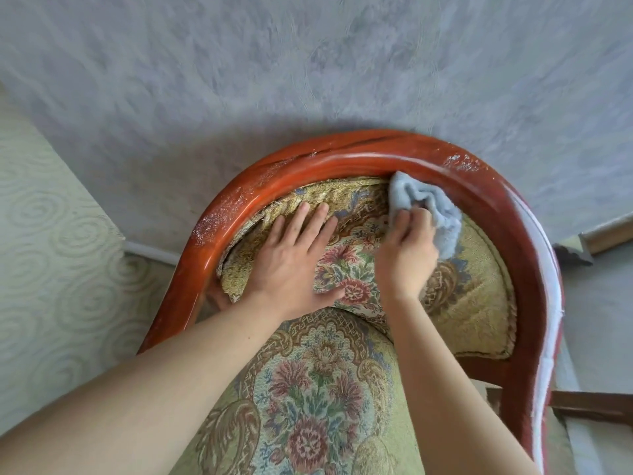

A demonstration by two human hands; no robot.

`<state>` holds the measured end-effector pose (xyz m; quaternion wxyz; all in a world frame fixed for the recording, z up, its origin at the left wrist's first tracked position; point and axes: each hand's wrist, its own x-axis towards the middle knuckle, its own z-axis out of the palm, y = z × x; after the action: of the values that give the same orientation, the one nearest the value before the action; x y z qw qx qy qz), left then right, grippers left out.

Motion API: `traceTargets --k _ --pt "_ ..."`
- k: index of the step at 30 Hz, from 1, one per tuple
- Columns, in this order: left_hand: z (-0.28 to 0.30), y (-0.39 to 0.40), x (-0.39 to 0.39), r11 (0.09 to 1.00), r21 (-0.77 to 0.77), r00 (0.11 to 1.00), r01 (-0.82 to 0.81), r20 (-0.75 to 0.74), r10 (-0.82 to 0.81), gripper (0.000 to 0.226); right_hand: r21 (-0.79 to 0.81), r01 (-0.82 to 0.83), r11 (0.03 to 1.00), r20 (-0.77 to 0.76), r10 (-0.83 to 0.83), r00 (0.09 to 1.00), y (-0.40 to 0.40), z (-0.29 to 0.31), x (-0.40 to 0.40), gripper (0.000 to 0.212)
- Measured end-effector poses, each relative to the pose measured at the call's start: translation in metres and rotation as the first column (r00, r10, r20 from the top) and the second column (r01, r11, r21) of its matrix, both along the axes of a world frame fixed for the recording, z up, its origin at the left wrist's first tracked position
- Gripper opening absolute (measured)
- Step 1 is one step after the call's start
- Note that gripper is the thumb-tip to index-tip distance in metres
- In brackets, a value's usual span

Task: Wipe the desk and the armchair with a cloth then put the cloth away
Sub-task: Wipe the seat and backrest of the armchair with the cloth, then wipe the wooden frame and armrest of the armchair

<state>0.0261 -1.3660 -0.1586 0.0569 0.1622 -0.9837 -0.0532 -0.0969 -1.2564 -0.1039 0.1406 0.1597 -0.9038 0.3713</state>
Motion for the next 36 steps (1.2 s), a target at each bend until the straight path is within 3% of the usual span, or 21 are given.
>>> traceTargets --k 4,7,9,13,16,18,22,25,28,29,32,36 --pt "0.004 0.001 0.002 1.000 0.005 1.000 0.011 -0.013 -0.011 0.112 0.014 -0.219 0.976 -0.041 0.219 0.975 -0.024 -0.005 0.015 0.021" --pt "0.011 0.002 0.005 0.999 0.047 1.000 0.008 -0.009 -0.008 0.111 -0.028 -0.388 0.921 0.132 0.388 0.912 -0.012 0.011 0.018 0.025" --pt "0.020 0.001 0.008 0.996 0.082 1.000 0.023 0.019 -0.024 0.110 -0.179 -0.409 0.895 0.259 0.444 0.858 -0.002 0.027 0.024 0.030" --pt "0.039 -0.003 0.032 0.987 0.149 0.997 0.061 0.047 -0.069 0.107 -0.510 -0.119 0.852 0.438 0.376 0.816 0.029 0.056 0.047 0.025" --pt "0.047 0.005 0.081 0.976 0.215 0.998 0.044 0.037 -0.054 0.104 -0.634 0.134 0.761 0.541 0.314 0.780 0.064 0.063 0.074 0.027" --pt "0.049 0.017 0.127 0.961 0.276 1.000 0.011 -0.007 -0.010 0.099 -0.645 0.215 0.733 0.597 0.307 0.741 0.083 0.062 0.096 0.030" --pt "0.043 0.053 0.234 0.943 0.324 0.987 -0.077 -0.110 0.118 0.088 -0.578 0.224 0.785 0.682 0.313 0.661 0.102 0.051 0.151 0.027" --pt "0.030 0.080 0.308 0.906 0.376 0.959 -0.193 -0.124 0.255 0.087 -0.517 0.197 0.833 0.743 0.322 0.586 0.103 0.037 0.191 0.016" --pt "0.017 0.101 0.360 0.853 0.372 0.907 -0.365 -0.062 0.416 0.094 -0.539 0.238 0.808 0.761 0.346 0.550 0.096 0.018 0.225 0.018" --pt "0.012 0.106 0.372 0.818 0.373 0.874 -0.438 -0.038 0.485 0.098 -0.550 0.222 0.805 0.765 0.379 0.520 0.093 0.013 0.235 0.022" --pt "-0.005 0.121 0.391 0.692 0.389 0.764 -0.608 0.051 0.643 0.109 -0.507 0.044 0.861 0.713 0.390 0.583 0.083 0.005 0.259 0.026" --pt "-0.019 0.125 0.382 0.583 0.440 0.685 -0.683 0.110 0.720 0.116 -0.540 -0.074 0.839 0.667 0.479 0.571 0.075 -0.010 0.279 0.033"
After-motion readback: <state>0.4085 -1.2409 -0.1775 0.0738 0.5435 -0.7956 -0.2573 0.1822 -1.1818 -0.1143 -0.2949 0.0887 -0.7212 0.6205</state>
